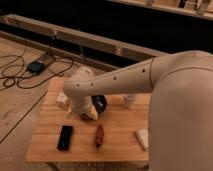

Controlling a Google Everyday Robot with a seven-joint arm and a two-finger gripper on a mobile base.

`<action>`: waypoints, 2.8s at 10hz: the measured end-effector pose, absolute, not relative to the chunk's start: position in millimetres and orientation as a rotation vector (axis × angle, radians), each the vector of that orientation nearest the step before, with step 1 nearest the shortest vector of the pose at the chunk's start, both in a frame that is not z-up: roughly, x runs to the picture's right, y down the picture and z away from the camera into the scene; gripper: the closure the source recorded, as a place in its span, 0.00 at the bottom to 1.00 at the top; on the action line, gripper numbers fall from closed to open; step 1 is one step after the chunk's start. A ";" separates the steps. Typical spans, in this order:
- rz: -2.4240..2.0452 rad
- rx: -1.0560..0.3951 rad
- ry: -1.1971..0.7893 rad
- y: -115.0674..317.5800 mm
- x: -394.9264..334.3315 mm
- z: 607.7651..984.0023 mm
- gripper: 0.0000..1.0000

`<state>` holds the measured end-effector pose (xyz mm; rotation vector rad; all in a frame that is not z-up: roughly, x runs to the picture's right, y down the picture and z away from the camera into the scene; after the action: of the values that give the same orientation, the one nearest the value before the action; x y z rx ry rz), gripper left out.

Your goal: Place the eraser in the ceramic cup

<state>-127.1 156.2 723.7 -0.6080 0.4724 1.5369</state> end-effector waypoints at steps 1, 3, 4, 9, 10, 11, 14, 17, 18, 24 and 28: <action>1.525 -0.618 0.473 164.8 -137.1 723.9 0.20; 1.487 -0.642 0.466 182.0 -161.9 731.2 0.20; 1.465 -0.654 0.456 190.5 -173.6 736.8 0.20; 1.333 -0.699 0.438 233.1 -210.1 766.6 0.20; 1.317 -0.701 0.440 237.4 -212.9 770.7 0.20; 1.299 -0.701 0.450 242.6 -214.9 775.3 0.20; 1.263 -0.679 0.495 249.5 -218.6 791.1 0.20; 1.251 -0.658 0.547 252.5 -223.2 805.4 0.20; 1.252 -0.655 0.561 253.0 -225.7 810.0 0.20; 1.304 -0.665 0.610 241.5 -225.0 821.6 0.69; 1.356 -0.694 0.626 227.5 -214.5 824.3 1.00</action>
<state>-214.5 227.5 824.3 -0.6936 0.6258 1.3557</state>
